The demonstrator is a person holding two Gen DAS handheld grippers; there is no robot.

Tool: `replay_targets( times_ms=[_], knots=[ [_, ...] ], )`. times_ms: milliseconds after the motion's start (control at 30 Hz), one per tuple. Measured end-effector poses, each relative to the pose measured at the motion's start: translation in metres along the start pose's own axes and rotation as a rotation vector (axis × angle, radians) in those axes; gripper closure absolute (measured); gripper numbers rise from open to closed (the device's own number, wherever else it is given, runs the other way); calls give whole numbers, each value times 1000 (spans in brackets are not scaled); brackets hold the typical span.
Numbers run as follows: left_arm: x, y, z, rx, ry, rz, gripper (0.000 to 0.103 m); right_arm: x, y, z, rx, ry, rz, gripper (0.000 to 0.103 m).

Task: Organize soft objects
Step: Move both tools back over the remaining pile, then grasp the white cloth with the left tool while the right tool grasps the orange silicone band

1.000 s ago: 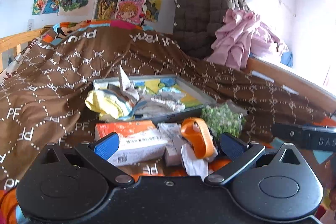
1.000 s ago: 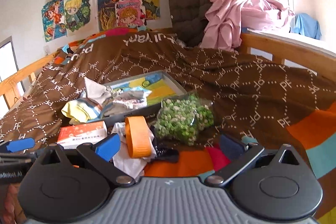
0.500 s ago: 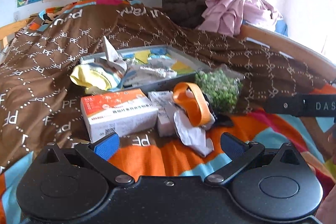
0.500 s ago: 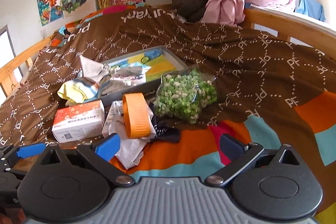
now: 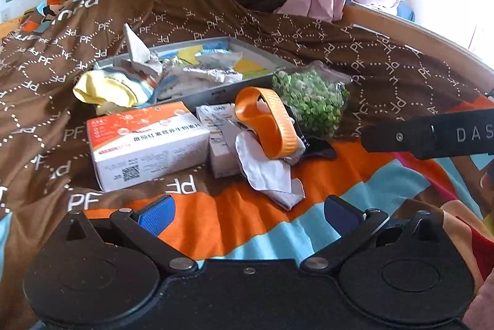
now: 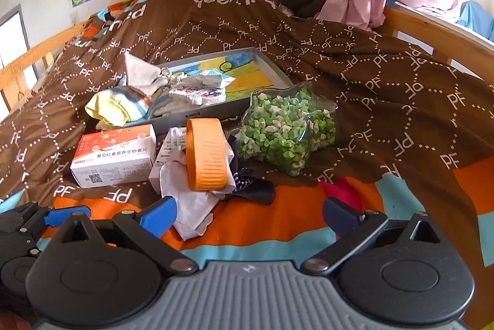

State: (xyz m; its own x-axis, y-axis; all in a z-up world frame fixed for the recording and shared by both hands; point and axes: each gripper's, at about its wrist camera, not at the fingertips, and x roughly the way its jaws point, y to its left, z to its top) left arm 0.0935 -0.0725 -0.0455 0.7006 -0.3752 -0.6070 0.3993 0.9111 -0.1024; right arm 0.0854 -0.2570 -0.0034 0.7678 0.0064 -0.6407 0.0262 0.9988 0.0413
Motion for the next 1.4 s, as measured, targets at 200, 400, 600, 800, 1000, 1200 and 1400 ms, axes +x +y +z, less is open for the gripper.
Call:
replay_targets(
  times_ms=[200, 400, 600, 800, 1000, 1200, 1400],
  knots=[
    [14, 5, 0, -51, 40, -25, 1, 15, -1, 10, -46, 10, -6, 0],
    [24, 7, 2, -57, 47, -24, 1, 35, 1, 19, -153, 20, 1, 0],
    [36, 12, 3, -64, 59, -18, 1, 57, 5, 20, -321, 2, 14, 0],
    [44, 16, 5, -60, 57, -17, 1, 74, 7, 15, -525, -48, 25, 0],
    [51, 24, 8, -100, 52, -16, 1, 85, 15, 6, -633, -71, 75, 0],
    [58, 30, 10, -148, 30, -39, 2, 92, 27, -2, -720, -85, 70, 2],
    [62, 36, 11, -212, 15, -71, 5, 96, 35, -9, -782, -110, 80, 5]
  ],
)
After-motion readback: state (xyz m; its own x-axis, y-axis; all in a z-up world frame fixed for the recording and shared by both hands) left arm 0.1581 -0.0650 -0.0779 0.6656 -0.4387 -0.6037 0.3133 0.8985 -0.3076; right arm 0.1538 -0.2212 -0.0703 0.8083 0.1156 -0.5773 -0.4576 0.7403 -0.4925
